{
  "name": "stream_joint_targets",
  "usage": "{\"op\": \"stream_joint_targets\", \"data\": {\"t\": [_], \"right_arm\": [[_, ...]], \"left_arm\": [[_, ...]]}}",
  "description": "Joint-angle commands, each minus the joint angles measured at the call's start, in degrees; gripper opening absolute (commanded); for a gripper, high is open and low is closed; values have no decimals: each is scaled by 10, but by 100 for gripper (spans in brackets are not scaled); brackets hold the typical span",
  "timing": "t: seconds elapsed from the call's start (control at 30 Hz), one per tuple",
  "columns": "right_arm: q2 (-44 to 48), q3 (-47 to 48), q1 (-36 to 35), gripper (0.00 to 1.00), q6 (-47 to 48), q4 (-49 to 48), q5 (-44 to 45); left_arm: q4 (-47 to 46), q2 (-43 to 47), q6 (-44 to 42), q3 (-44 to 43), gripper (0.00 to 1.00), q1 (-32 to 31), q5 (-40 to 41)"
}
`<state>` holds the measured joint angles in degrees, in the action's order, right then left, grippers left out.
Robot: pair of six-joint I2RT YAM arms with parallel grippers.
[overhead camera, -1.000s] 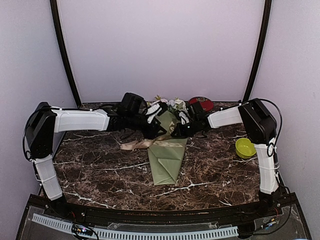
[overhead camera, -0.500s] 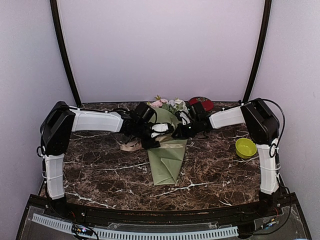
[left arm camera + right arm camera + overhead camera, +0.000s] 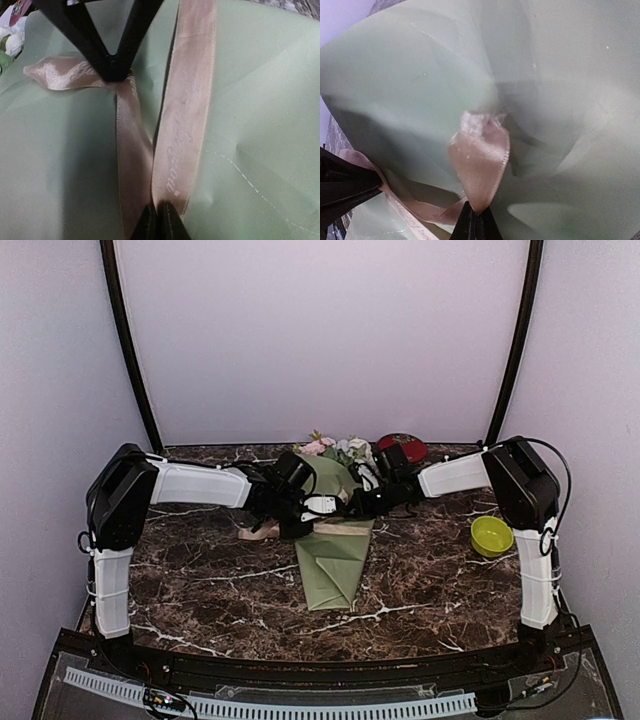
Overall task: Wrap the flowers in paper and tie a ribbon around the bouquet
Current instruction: Cross the ribbon over the folded bouquet.
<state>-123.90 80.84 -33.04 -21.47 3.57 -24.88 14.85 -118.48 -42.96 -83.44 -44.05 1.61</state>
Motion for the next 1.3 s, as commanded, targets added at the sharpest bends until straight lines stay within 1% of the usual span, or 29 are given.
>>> {"op": "stream_joint_targets", "data": {"t": [0.0,0.1,0.23,0.3,0.47,0.6,0.8,0.97,1.07,1.17,1.27], "right_arm": [[24,-1,-10,0,21,24,-22],[16,1,-14,0,39,44,-28],[12,-2,-17,0,60,60,-57],[16,-5,-21,0,72,72,-63],[29,-15,-23,10,96,92,-66],[46,-19,-22,27,128,121,-55],[83,-16,-7,41,140,140,-60],[99,-7,16,47,137,150,-41],[97,2,28,50,123,145,-49],[80,17,28,53,108,139,-45],[51,36,28,53,95,143,-33]], "left_arm": [[18,10,3,-18,0,-2,9],[2,33,14,-13,0,-2,-25],[-37,66,25,9,0,-2,-82],[-46,77,34,14,0,-1,-94],[-70,103,39,34,0,-1,-131],[-77,112,44,38,0,1,-148],[-89,118,53,47,0,5,-154],[-87,118,56,53,0,6,-155],[-87,118,57,53,0,6,-157],[-91,119,61,52,0,6,-159],[-94,124,64,53,0,6,-163]]}}
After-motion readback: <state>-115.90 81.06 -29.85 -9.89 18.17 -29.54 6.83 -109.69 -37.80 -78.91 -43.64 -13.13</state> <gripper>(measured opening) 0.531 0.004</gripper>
